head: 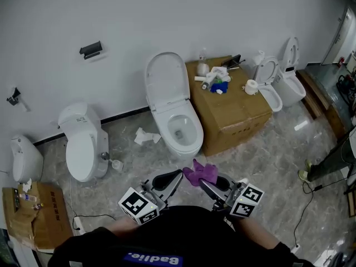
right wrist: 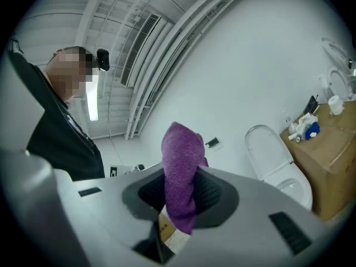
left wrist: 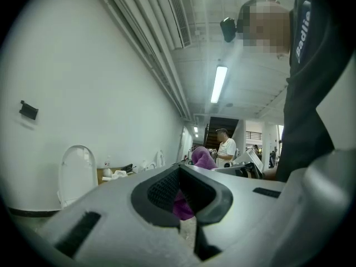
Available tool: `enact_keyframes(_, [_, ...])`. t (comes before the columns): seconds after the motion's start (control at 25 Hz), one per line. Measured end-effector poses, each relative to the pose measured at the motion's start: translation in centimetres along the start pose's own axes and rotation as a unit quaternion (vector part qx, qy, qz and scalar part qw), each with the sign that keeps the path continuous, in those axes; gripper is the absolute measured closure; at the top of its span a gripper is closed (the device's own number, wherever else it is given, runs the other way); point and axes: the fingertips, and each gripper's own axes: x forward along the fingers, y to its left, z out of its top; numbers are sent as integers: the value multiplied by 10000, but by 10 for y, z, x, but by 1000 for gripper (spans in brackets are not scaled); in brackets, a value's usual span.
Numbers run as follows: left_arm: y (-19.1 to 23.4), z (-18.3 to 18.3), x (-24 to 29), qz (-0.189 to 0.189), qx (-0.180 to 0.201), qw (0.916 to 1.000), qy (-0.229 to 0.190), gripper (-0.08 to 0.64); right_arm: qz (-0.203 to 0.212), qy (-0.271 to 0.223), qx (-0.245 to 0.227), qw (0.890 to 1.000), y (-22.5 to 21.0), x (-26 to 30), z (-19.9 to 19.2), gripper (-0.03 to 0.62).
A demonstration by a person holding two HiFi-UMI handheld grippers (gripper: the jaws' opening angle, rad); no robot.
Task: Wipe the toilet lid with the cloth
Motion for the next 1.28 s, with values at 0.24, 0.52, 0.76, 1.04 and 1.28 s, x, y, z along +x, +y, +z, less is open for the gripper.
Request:
enact_keyframes(0.24, [-2,-4,18,200,62,9998,44,545,181,-6,76,9998,-19,-9,8,494])
enact_keyframes(0.52, [14,-13,27,499,-49,9987,131,545,293,39,331,9990,-48,-5,9,494])
enact_keyframes(0.76, [70,-12,37,489,-179,9986,14,545,141,51,300,9994,-80,32,20,494])
enact_keyframes(1.04, [191,12,49,184,-357,9990,-216,545,-187,29,216,9996,-128,128,44,495])
enact_keyframes(1.28, [290,41,59,-225,-236,9993,-165,545,-427,-82,183,9989,-161,222,69,494])
